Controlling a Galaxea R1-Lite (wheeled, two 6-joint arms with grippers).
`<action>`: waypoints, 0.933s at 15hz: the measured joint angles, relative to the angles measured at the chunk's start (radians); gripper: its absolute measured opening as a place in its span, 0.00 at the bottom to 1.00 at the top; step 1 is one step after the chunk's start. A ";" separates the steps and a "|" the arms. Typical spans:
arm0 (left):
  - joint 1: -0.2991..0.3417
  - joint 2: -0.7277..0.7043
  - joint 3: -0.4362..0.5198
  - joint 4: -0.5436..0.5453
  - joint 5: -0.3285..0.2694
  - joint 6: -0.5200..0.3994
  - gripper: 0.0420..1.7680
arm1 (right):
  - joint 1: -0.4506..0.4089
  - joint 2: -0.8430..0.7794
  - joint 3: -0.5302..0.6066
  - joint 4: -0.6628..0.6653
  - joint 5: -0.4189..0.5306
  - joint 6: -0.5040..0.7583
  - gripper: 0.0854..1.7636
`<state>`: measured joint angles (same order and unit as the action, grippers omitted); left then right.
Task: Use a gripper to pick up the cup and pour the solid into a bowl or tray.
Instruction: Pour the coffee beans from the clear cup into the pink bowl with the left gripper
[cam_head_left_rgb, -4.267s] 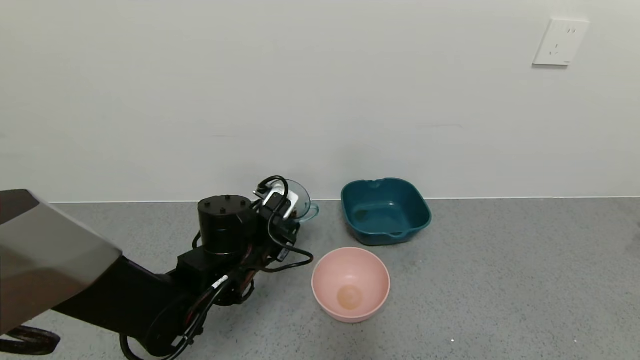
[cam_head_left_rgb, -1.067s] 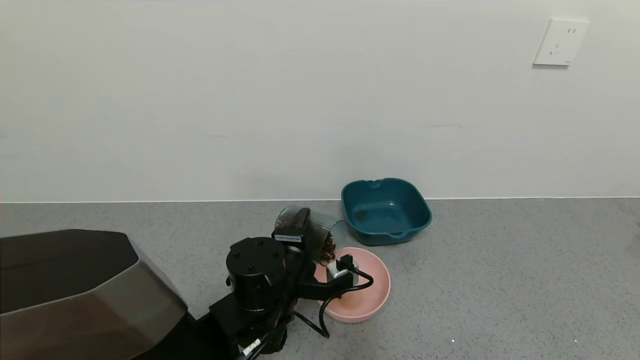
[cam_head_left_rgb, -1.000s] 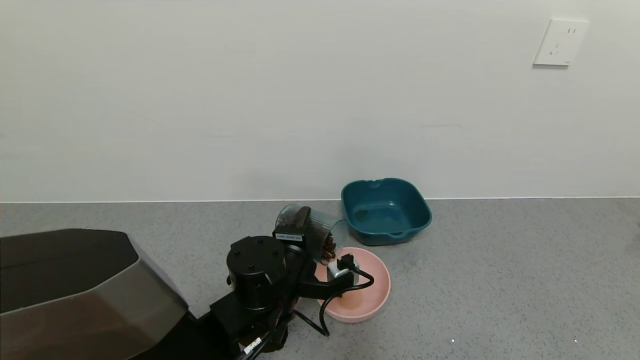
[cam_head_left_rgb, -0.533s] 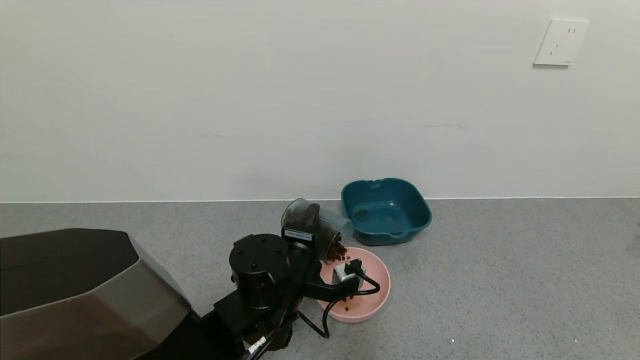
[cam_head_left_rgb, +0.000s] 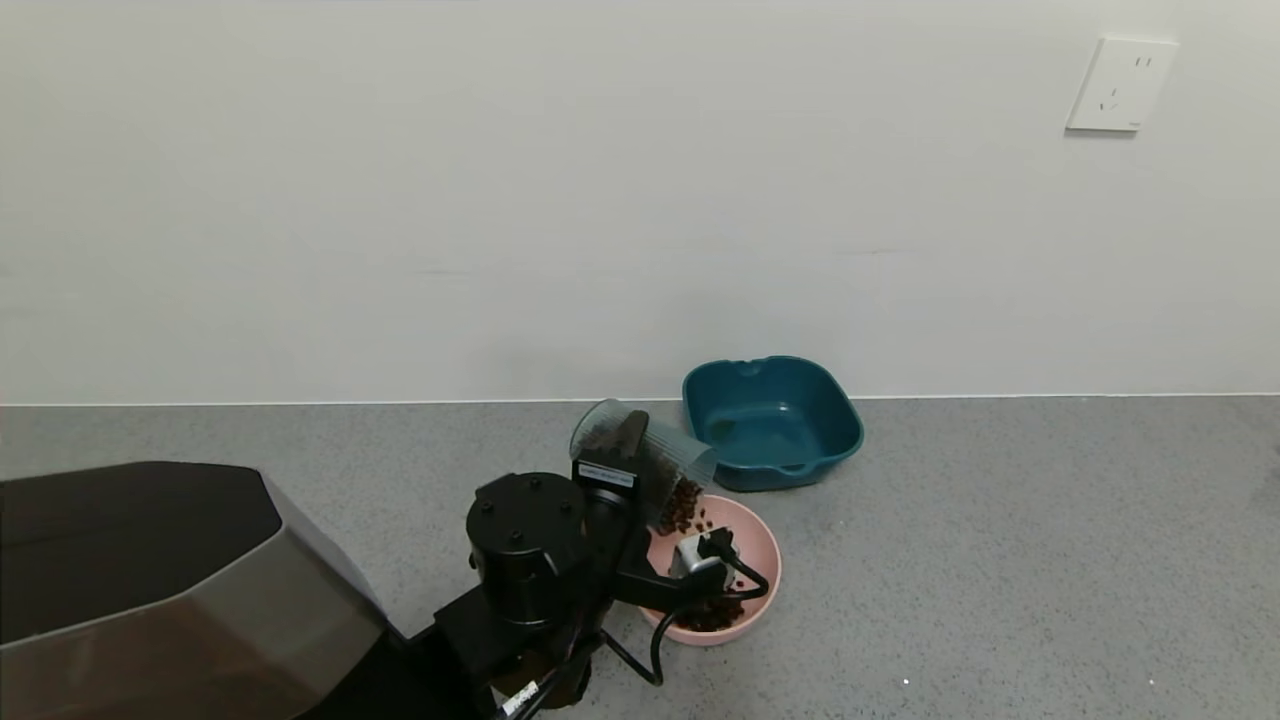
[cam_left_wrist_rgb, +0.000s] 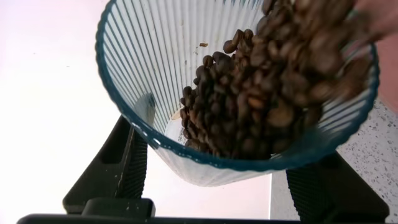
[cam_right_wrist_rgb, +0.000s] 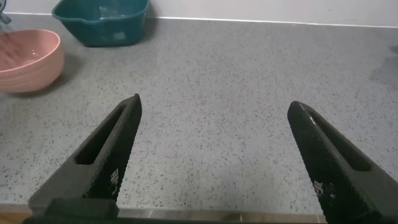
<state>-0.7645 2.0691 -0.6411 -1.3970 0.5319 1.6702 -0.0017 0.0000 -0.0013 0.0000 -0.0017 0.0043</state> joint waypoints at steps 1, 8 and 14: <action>0.000 0.000 0.000 0.000 0.000 -0.001 0.71 | 0.000 0.000 0.000 0.000 0.000 0.000 0.97; -0.001 0.001 0.014 0.013 0.003 0.010 0.71 | 0.000 0.000 0.000 0.000 0.000 0.000 0.97; -0.001 0.001 0.021 0.014 0.006 0.017 0.71 | 0.000 0.000 0.000 0.000 0.000 0.000 0.97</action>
<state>-0.7653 2.0704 -0.6200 -1.3834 0.5379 1.6870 -0.0017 0.0004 -0.0017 0.0000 -0.0013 0.0043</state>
